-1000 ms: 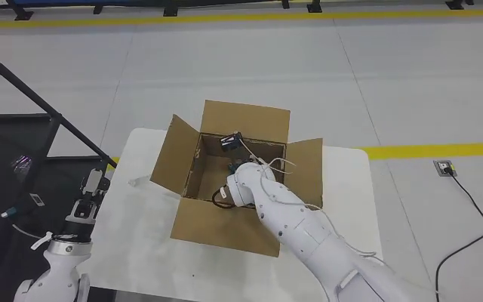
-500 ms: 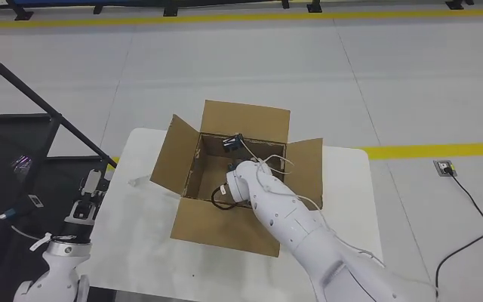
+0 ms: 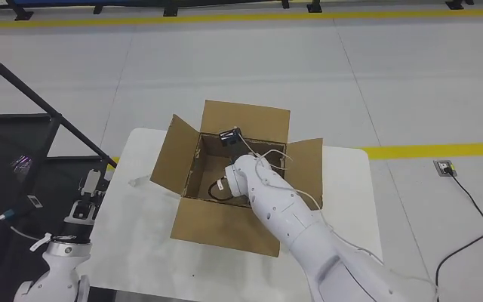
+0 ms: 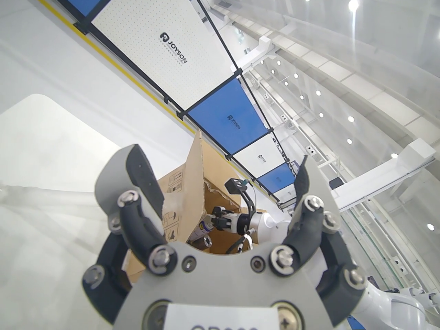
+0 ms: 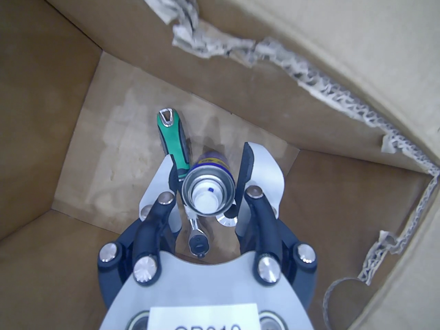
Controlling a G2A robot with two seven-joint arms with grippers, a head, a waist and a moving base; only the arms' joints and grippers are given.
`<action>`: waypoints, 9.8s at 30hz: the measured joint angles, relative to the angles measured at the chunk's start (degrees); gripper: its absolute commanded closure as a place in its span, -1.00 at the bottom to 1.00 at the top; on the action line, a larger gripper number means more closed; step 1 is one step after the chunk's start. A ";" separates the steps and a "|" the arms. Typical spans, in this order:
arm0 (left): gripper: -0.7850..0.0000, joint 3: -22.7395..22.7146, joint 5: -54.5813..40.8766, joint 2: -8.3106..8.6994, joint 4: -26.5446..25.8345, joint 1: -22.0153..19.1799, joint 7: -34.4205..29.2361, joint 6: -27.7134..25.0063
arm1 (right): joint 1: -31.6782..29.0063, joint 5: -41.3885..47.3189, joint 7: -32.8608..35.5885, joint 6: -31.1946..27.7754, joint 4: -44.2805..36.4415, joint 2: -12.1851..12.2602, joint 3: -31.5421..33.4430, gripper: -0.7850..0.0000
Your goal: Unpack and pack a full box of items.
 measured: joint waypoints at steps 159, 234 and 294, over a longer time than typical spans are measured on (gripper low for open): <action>-1.00 20.77 -12.22 5.78 9.45 -15.89 -35.75 -5.53 | -16.66 37.17 -25.34 -18.48 -24.08 20.30 33.62 -1.00; -1.00 18.40 3.86 3.94 7.33 -13.58 0.47 9.32 | -18.81 53.87 24.97 -25.49 -29.55 27.03 33.37 -1.00; -1.00 27.04 -22.92 -2.88 41.51 -31.75 9.71 3.37 | -18.81 53.86 24.98 -25.48 -29.55 27.03 33.37 -1.00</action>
